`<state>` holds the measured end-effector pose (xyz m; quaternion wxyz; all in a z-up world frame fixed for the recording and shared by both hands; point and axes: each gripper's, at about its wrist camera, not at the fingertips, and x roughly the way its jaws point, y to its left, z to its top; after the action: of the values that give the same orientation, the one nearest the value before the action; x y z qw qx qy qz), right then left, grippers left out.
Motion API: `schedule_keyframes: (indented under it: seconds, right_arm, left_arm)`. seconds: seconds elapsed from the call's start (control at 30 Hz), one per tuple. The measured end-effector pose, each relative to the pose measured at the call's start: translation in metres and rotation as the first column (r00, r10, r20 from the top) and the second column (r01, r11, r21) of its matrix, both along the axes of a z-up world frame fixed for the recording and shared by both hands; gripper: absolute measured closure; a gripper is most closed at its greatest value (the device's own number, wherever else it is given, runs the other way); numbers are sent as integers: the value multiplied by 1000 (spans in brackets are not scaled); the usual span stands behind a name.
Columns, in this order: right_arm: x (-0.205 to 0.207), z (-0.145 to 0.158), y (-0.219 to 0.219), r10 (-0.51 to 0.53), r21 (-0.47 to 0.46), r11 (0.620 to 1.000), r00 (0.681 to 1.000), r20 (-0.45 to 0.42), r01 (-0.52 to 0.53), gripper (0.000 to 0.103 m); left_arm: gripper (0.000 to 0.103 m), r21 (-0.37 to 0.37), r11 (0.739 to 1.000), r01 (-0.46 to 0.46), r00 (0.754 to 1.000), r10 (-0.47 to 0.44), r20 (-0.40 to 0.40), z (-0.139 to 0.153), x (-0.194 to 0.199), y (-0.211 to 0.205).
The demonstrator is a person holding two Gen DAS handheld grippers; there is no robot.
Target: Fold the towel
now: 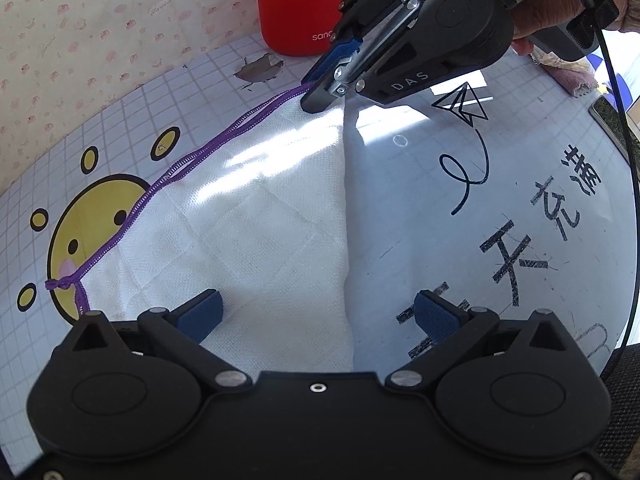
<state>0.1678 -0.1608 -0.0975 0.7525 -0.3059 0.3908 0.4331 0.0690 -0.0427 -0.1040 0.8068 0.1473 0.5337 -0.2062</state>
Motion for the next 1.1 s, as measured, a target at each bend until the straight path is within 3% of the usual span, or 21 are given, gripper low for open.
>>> schedule_keyframes:
  seconds: [0.2, 0.6, 1.1]
  right_arm:
    - [7, 3, -2, -78, 30, 996, 995, -56, 79, 98]
    - [20, -4, 2, -167, 62, 984, 985, -35, 169, 97]
    - [19, 13, -18, -297, 128, 947, 955, 3, 294, 67]
  left_arm:
    - [1, 5, 1000, 18, 1000, -18, 5, -1, -3, -1]
    - [1, 2, 999, 33, 999, -33, 4, -2, -5, -1]
    - [1, -7, 999, 39, 999, -39, 15, -3, -6, 0]
